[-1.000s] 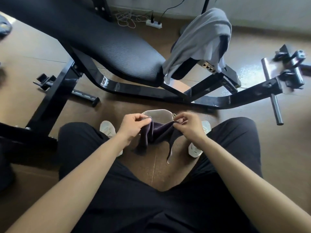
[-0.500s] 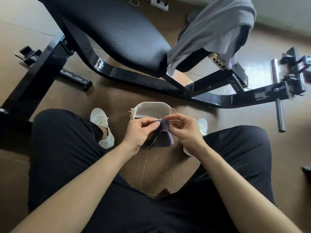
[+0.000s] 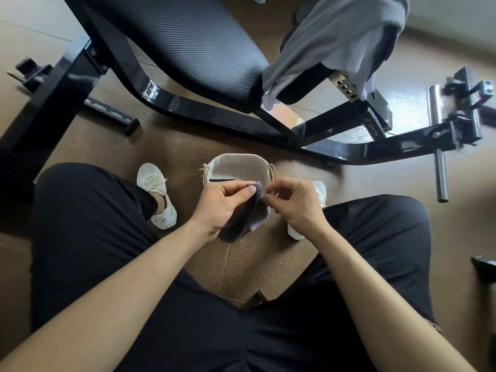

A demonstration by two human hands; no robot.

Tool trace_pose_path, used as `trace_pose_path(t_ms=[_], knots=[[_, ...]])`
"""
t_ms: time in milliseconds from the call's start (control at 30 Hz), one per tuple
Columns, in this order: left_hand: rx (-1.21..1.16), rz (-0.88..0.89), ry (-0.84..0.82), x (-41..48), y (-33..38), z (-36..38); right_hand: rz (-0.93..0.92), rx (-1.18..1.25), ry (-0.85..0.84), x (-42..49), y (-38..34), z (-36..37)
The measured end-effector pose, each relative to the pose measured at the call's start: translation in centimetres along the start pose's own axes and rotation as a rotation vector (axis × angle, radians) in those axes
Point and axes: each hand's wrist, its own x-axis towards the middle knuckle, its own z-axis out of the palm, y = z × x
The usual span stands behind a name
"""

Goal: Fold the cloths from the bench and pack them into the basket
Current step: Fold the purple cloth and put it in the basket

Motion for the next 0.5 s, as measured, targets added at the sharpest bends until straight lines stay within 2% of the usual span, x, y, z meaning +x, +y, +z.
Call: trace_pose_path(t_ms=[233,400,500], knots=[[0.031,0.04,-0.062,-0.9,0.9,0.0,0.01,-0.042,0.062,-0.2,0.2,0.6],[0.19,0.115,-0.103,-1.2,0.8,-0.4,0.057,-0.07,0.097,-0.1,0.3,0.7],[0.273,0.156,-0.078,-0.9,1.1,-0.5,0.081,-0.093,0.045,-0.1,0.2,1.0]])
